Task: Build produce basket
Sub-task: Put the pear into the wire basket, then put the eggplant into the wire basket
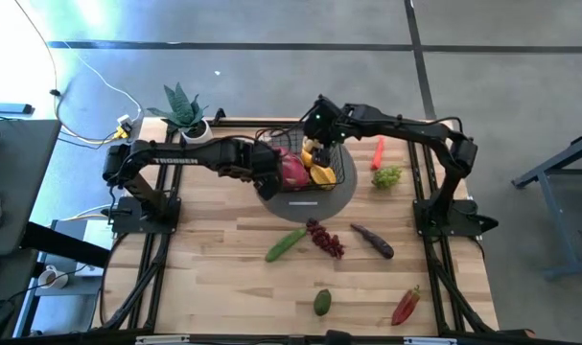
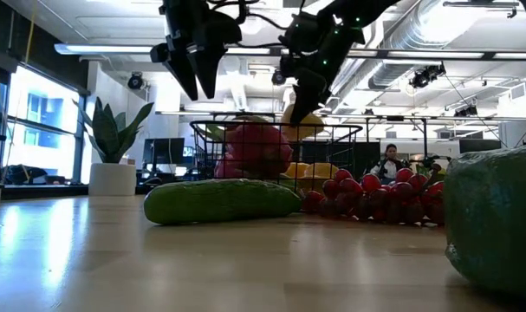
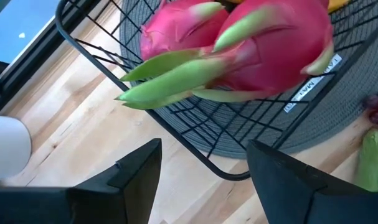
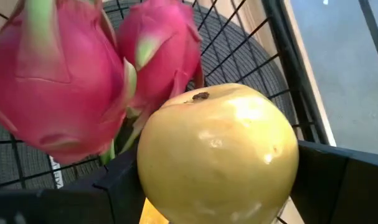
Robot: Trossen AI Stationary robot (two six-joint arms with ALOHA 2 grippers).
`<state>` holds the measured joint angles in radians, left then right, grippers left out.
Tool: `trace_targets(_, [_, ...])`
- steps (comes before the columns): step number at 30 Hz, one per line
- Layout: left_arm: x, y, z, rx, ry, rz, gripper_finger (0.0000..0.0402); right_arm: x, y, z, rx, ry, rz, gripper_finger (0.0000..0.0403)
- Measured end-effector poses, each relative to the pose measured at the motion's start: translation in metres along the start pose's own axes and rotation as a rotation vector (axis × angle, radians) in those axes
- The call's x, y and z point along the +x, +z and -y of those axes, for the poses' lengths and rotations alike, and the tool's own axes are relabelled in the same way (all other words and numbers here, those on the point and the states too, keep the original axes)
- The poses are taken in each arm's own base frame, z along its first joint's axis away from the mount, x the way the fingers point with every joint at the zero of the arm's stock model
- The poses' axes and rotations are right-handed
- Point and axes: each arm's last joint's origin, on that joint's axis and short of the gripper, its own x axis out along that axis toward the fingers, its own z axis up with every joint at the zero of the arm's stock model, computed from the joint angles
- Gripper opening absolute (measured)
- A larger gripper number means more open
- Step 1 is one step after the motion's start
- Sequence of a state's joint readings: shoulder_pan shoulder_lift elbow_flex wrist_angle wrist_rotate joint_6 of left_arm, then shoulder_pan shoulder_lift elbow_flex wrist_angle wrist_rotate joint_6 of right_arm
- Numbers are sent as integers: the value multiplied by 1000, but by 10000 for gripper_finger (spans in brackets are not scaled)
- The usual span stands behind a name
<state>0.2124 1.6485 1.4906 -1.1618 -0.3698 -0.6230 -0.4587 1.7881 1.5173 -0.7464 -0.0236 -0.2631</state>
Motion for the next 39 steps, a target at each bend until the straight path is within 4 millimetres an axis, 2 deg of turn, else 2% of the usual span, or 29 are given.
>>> trace_targets(13, [3,4,-6,-23,10,-3,225,12,0,7,4,-51,-5,284])
trace_targets(16, [3,4,-6,-22,10,-4,225,12,2,9,8,-47,16,308])
trace_targets(22, [3,4,-6,-22,11,-3,225,12,3,11,1,-98,20,384])
trace_targets(24, [3,4,-6,-22,14,-2,225,12,3,12,2,-114,20,395])
trace_targets(33, [3,4,-6,-20,14,-2,225,10,-1,14,25,-241,-52,394])
trace_targets(39, [-1,3,-8,13,-4,1,225,6,-9,12,117,-213,-119,394])
